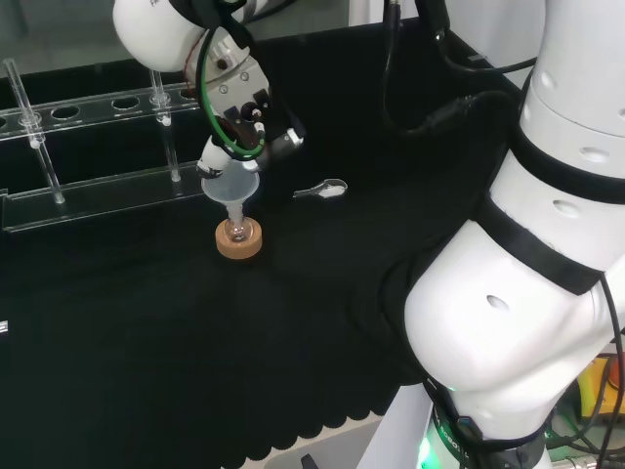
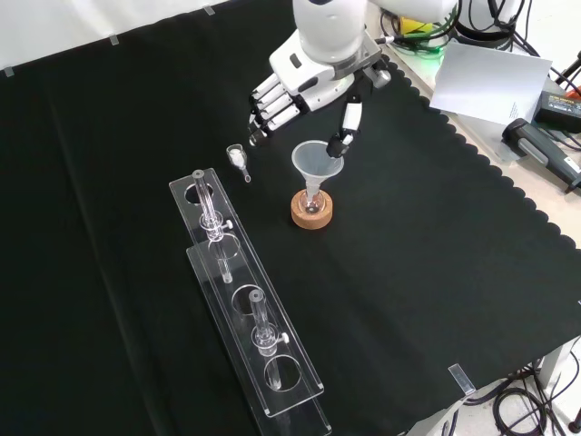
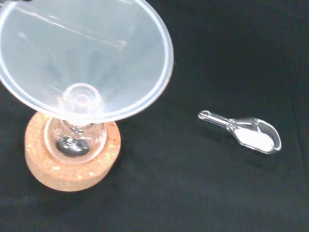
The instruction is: Pick up the weighing funnel.
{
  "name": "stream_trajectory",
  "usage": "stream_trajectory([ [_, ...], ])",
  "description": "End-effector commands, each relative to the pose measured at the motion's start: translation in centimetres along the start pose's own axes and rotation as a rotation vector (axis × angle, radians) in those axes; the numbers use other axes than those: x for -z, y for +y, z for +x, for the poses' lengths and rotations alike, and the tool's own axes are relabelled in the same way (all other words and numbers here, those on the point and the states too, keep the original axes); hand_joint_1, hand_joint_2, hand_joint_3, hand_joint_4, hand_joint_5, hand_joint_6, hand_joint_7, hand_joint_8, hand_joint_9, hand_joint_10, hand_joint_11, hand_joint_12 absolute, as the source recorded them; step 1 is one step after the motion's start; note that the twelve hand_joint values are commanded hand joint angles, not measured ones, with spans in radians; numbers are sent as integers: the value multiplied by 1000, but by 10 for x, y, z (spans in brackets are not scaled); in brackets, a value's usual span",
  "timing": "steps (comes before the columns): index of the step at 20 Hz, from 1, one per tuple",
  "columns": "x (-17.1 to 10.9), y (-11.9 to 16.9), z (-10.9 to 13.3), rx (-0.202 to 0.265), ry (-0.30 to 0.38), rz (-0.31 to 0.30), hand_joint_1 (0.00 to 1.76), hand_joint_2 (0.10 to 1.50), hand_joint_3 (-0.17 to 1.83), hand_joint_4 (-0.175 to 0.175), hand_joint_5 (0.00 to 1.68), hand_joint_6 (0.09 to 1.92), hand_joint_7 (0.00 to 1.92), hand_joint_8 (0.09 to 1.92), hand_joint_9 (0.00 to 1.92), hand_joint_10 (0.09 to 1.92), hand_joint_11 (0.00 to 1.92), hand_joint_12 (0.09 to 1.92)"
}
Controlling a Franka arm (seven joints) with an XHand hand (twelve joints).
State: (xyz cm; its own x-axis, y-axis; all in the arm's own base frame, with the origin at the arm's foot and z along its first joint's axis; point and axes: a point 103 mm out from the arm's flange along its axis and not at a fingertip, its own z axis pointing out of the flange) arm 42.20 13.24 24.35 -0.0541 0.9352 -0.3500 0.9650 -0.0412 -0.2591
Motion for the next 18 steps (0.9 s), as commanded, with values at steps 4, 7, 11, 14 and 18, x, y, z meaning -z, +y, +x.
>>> stream_trajectory([
  [4, 6, -7, -48, -30, 135, -24, 549, 695, 384, -69, 205, 87, 53, 685, 289, 754, 273, 1477],
  [7, 9, -6, -58, -31, 155, -27, 548, 696, 385, -70, 216, 87, 77, 693, 314, 743, 286, 1472],
  [11, 8, -5, -69, -32, 154, -31, 548, 698, 387, -72, 243, 87, 141, 702, 381, 713, 309, 1460],
  [14, 4, -2, -82, -35, 198, -41, 568, 701, 390, -73, 289, 87, 237, 705, 467, 674, 342, 1443],
  [18, -3, 3, -107, -39, 240, -50, 633, 697, 404, -72, 396, 87, 358, 696, 595, 612, 407, 1392],
])
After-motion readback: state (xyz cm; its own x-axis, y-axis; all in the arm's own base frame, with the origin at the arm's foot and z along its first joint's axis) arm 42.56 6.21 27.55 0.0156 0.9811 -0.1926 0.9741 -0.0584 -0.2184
